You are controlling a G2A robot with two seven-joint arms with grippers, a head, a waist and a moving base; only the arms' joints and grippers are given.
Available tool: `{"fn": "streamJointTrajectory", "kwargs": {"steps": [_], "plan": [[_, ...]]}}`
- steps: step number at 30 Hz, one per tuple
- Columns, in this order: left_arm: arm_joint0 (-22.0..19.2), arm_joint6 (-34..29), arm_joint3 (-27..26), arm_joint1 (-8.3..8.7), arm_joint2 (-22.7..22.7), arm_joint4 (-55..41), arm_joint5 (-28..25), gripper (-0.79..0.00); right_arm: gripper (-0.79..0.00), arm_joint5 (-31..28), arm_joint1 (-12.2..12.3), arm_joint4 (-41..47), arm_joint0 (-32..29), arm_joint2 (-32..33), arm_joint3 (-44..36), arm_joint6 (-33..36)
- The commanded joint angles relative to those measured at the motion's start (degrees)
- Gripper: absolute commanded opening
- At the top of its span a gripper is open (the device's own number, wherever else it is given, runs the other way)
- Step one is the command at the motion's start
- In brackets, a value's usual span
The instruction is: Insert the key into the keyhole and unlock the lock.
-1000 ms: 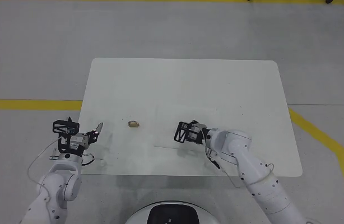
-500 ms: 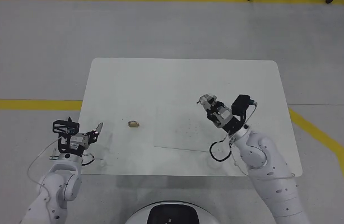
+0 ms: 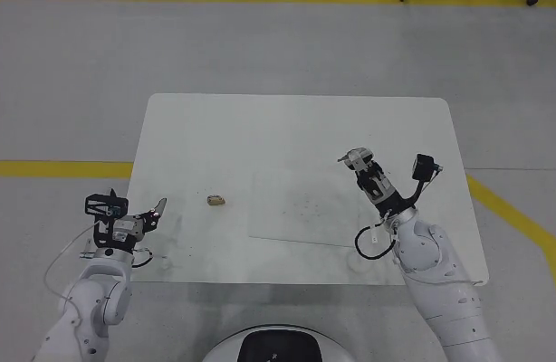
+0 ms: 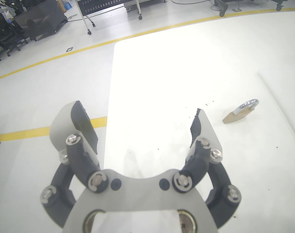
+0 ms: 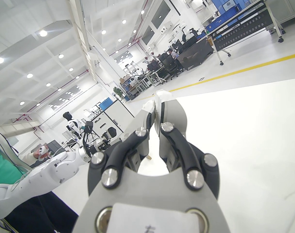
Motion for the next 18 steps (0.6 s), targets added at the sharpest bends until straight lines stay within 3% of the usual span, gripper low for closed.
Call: {"fn": "streamJointTrajectory", "kwargs": {"steps": [1,3,6,10,13,15,18], "plan": [[0.2,1.2,-0.6,0.01,-0.4,0.2,-0.6,0.0,-0.785,0.0,0.0,0.0,0.0,0.0,0.0,0.0],[0.0,2.9,-2.9,-0.26,-1.0,-7.4,-2.9,0.0,-0.785,0.8,-0.1,0.8,-0.2,-0.4,0.3,0.5],[-0.4,2.7,-7.5,-0.73,-1.7,-26.4,-10.4,0.0,-0.785,2.7,-0.6,4.5,1.1,-2.6,1.5,2.3],[-1.9,-3.3,-10.1,-0.84,-1.8,-50.0,-21.2,0.0,-0.785,3.0,-1.3,10.8,4.2,-6.2,3.9,6.2],[-4.5,-10.9,-8.6,-0.74,-0.3,-64.6,-25.5,0.0,-0.785,3.1,-1.9,15.4,6.3,-8.5,5.4,8.9],[-6.8,-16.5,-7.8,-0.68,2.2,-69.7,-26.1,0.0,-0.785,3.0,-2.2,17.6,7.6,-9.6,6.3,10.0],[-10.1,-20.4,-7.8,-0.73,7.2,-62.2,-26.3,0.0,-0.785,0.8,-2.6,20.3,8.5,-11.2,6.9,12.0]]}}
